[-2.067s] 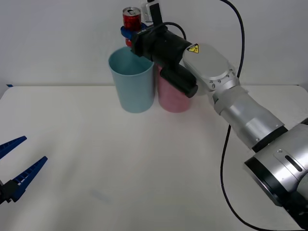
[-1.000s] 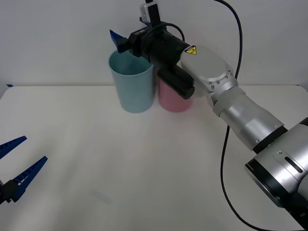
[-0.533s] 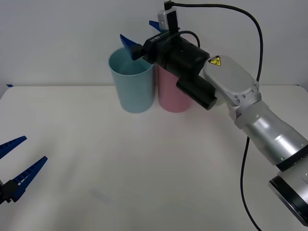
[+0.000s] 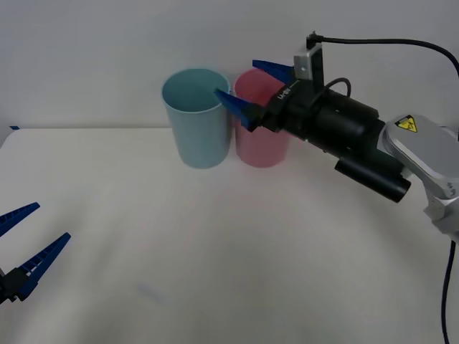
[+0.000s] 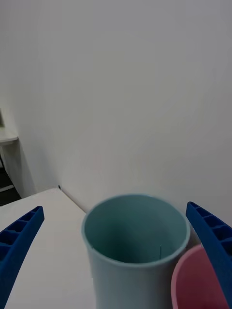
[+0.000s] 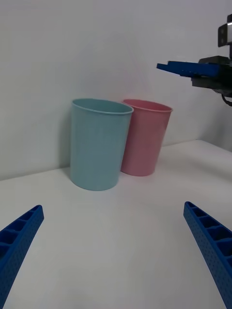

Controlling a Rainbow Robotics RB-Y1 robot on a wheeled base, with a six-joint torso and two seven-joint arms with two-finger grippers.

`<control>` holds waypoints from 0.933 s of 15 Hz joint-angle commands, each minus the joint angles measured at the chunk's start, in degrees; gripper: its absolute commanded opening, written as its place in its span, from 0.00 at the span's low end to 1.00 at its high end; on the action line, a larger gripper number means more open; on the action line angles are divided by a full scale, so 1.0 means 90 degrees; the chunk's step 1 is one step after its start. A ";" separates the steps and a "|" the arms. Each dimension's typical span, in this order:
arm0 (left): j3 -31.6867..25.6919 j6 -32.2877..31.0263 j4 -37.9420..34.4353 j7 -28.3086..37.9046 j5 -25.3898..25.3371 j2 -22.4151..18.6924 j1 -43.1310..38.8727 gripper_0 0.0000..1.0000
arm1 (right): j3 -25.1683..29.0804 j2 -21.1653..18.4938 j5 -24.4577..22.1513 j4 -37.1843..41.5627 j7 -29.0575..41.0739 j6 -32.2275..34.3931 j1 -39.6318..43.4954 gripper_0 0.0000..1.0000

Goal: Grasp the object on the table and drop it into the matching bin: aluminum can to the light blue bin, PET bottle to the pink bin.

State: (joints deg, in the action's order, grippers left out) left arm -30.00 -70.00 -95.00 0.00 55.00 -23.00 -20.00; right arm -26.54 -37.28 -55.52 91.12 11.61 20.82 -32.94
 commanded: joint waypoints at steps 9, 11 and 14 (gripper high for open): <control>0.0000 0.0000 0.0000 0.0000 0.0000 0.0000 0.0000 1.00 | 0.0977 -0.2059 0.1930 0.0881 -0.1984 0.1837 0.2225 1.00; 0.0000 0.0000 0.0000 0.0000 0.0000 0.0000 0.0000 1.00 | 0.1660 -0.2040 0.1833 0.0881 -0.1925 0.2296 0.2908 1.00; 0.0000 0.0000 0.0000 0.0000 0.0000 0.0000 0.0000 1.00 | 0.2627 -0.1776 0.1511 0.0881 -0.1837 0.2970 0.3768 1.00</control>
State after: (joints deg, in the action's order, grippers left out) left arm -30.00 -70.00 -95.00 0.00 55.00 -23.00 -20.00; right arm -4.98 -54.11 -40.99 99.06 -5.19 45.97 -0.75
